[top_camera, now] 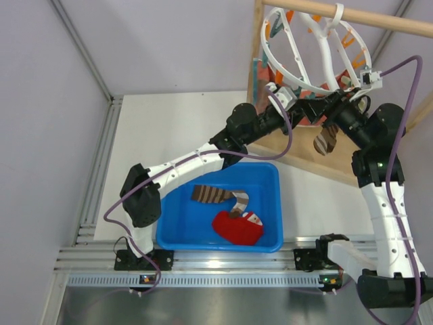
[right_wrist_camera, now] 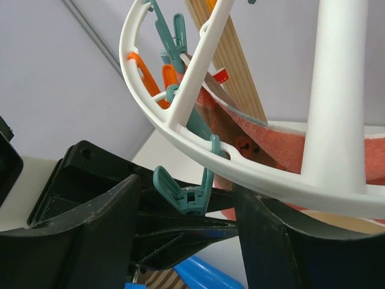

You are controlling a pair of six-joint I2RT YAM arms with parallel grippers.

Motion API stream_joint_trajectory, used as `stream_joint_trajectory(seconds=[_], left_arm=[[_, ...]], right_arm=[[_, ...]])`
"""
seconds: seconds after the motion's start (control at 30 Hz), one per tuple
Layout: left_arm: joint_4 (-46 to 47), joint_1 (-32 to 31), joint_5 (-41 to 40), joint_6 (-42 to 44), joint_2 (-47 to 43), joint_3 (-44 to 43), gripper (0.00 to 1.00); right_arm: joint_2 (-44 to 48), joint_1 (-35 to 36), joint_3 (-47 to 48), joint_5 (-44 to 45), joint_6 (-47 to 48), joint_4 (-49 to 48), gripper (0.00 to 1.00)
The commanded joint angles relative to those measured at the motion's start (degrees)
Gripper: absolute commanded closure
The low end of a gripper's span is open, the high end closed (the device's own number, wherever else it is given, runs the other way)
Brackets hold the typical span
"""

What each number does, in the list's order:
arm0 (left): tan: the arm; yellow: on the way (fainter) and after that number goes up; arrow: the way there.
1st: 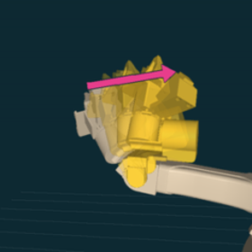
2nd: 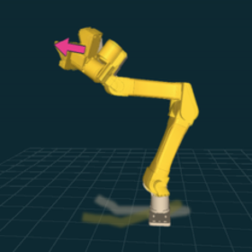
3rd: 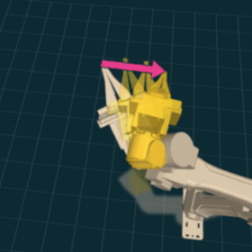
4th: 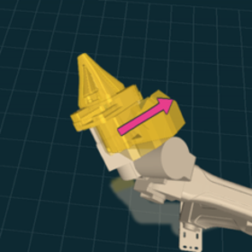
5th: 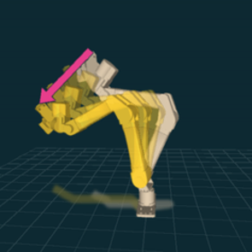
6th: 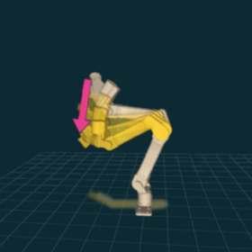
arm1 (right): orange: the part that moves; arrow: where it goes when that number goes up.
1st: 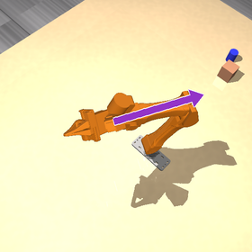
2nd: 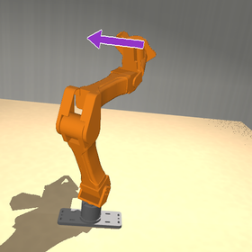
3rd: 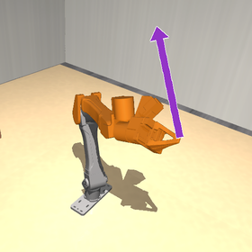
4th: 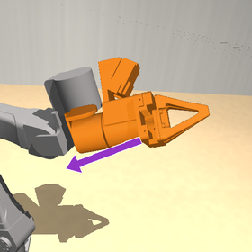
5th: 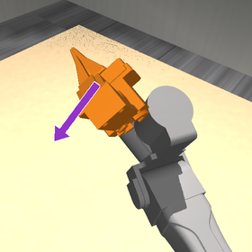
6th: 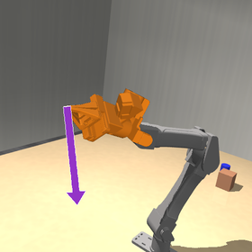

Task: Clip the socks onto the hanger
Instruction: Open the clamp at the hanger, then pick up the sock from the bin.

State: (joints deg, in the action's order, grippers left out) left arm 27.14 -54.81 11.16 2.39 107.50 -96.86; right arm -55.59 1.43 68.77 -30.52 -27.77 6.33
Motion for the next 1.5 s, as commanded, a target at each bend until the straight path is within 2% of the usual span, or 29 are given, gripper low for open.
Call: stream_joint_trajectory(seconds=[0.0,0.2,0.33,0.37,0.47,0.5,0.57,0.6,0.63,0.73,0.77,0.8,0.93,0.97,1.07,1.13,1.17,1.23,1.27,1.33,1.47], left_arm=[[2.04,-0.39,3.52,-1.07,-2.47,-0.53,1.00],[1.61,-0.39,5.19,-1.51,-2.56,0.09,1.00],[1.08,-0.39,7.64,-1.95,-2.74,0.09,1.00],[0.90,-0.39,8.35,-1.87,-2.82,0.09,1.00],[0.11,-0.39,10.89,-2.13,-3.17,0.09,0.91],[-0.15,-0.39,11.25,-2.30,-3.35,0.18,0.84],[-1.64,-0.39,12.66,-2.22,-4.23,0.27,0.77],[-2.52,-0.39,13.01,-2.22,-4.58,0.44,0.73],[-3.22,-0.39,12.66,-2.30,-5.11,0.79,0.63],[-6.56,0.05,12.31,-2.31,-8.79,3.60,0.49],[-8.14,0.40,13.00,-4.83,-11.59,6.04,0.39],[-9.02,1.53,13.71,-5.55,-13.35,7.63,0.37],[-17.44,6.28,19.76,-6.79,-25.11,15.63,0.33],[-23.65,7.25,20.48,-6.53,-27.06,18.61,0.32],[-33.70,11.29,18.03,-5.12,-35.30,25.98,0.34],[-40.74,14.89,13.38,-5.90,-39.63,30.48,0.37],[-42.67,16.91,11.19,-8.87,-43.39,34.50,0.37],[-48.11,17.19,2.76,-13.62,-48.32,37.87,0.39],[-50.06,17.19,0.47,-18.78,-49.48,40.67,0.41],[-54.62,17.19,-4.88,-26.25,-50.90,42.80,0.37],[-59.82,17.01,-9.82,-33.84,-48.62,47.01,0.34]], right_arm=[[-0.39,-0.29,1.28,1.69,-1.76,-7.54,0.39],[-0.57,-0.20,0.84,2.92,-2.55,-9.66,0.47],[-0.48,-0.20,0.22,3.19,-3.08,-10.20,0.68],[-0.48,-0.20,0.22,3.19,-3.08,-10.11,0.76],[-0.39,-0.29,-0.04,3.63,-3.08,-10.02,0.90],[-0.39,-0.29,0.04,3.72,-2.82,-9.93,0.93],[-0.48,-0.29,0.13,4.50,-2.55,-9.06,1.00],[-0.39,-0.29,0.22,4.68,-2.29,-8.79,1.00],[-0.39,-0.29,0.13,5.12,-2.12,-8.70,1.00],[-0.22,-0.20,0.13,5.56,-1.76,-8.44,1.00],[-0.22,-0.11,0.31,5.74,-1.68,-8.26,1.00],[-0.13,-0.20,0.31,6.00,-1.24,-7.91,1.00],[0.22,-0.20,0.31,6.70,-0.27,-7.12,1.00],[0.40,-0.20,0.22,6.70,-0.27,-6.94,1.00],[0.75,-0.29,-0.48,6.62,0.61,-6.85,1.00],[1.19,-0.20,-0.83,6.53,0.87,-6.94,1.00],[1.28,-0.20,-0.92,6.53,0.87,-6.94,1.00],[1.19,-0.29,-0.92,6.35,1.05,-6.94,1.00],[1.19,-0.20,-0.92,6.35,1.05,-6.94,1.00],[1.01,-0.29,-1.01,6.44,0.96,-7.03,1.00],[1.10,-0.20,-1.27,6.62,0.87,-7.03,1.00]])
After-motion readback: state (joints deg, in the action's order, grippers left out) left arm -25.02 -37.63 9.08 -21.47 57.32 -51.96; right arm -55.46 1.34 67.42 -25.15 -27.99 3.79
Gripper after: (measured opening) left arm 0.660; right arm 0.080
